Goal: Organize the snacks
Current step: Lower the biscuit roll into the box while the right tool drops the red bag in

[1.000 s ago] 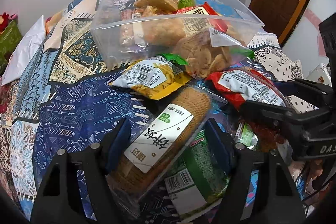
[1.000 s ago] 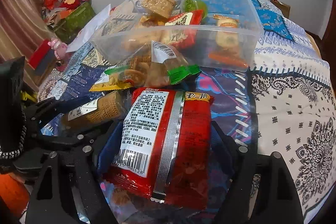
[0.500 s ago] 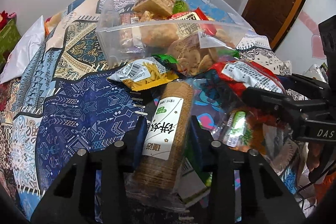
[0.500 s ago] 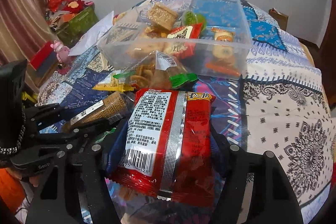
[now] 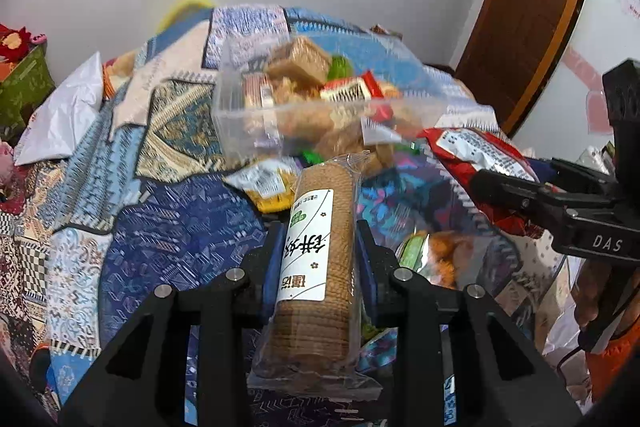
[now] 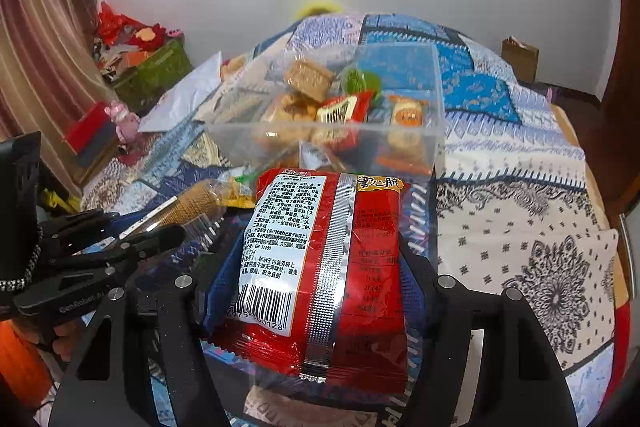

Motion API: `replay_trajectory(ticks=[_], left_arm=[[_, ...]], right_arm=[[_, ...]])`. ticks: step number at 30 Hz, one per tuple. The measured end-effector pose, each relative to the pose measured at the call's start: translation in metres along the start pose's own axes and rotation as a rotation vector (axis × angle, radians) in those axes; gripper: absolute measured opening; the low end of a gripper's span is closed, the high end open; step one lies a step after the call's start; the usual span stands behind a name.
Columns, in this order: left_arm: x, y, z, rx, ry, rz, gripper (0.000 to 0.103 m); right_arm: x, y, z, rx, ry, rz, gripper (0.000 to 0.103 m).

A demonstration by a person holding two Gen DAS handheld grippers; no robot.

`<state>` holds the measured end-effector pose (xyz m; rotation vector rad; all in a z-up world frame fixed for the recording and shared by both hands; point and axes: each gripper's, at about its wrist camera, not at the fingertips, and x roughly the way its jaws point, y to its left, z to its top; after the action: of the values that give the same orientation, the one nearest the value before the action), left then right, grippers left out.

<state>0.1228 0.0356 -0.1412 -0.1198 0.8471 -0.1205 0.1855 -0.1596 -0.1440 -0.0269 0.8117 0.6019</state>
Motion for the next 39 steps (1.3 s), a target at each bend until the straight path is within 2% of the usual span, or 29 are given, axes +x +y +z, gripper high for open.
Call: replay_trajectory(ticks=[7, 18, 25, 39], left_arm=[[-0.016, 0.005, 0.023, -0.028, -0.07, 0.001, 0.034], [-0.003, 0.023, 0.07, -0.069, -0.13, 0.037, 0.034], [0.025, 0.044, 0.096, -0.11, -0.14, 0.06, 0.034], [0.094, 0.057, 0.13, -0.142, -0.101, 0.077, 0.034]], right_arm=[[-0.009, -0.002, 0.015, 0.003, -0.056, -0.008, 0.066], [-0.002, -0.018, 0.052, 0.022, -0.122, -0.028, 0.066], [0.012, -0.026, 0.069, 0.013, -0.135, -0.05, 0.066], [0.066, -0.041, 0.09, 0.003, -0.084, -0.075, 0.066]])
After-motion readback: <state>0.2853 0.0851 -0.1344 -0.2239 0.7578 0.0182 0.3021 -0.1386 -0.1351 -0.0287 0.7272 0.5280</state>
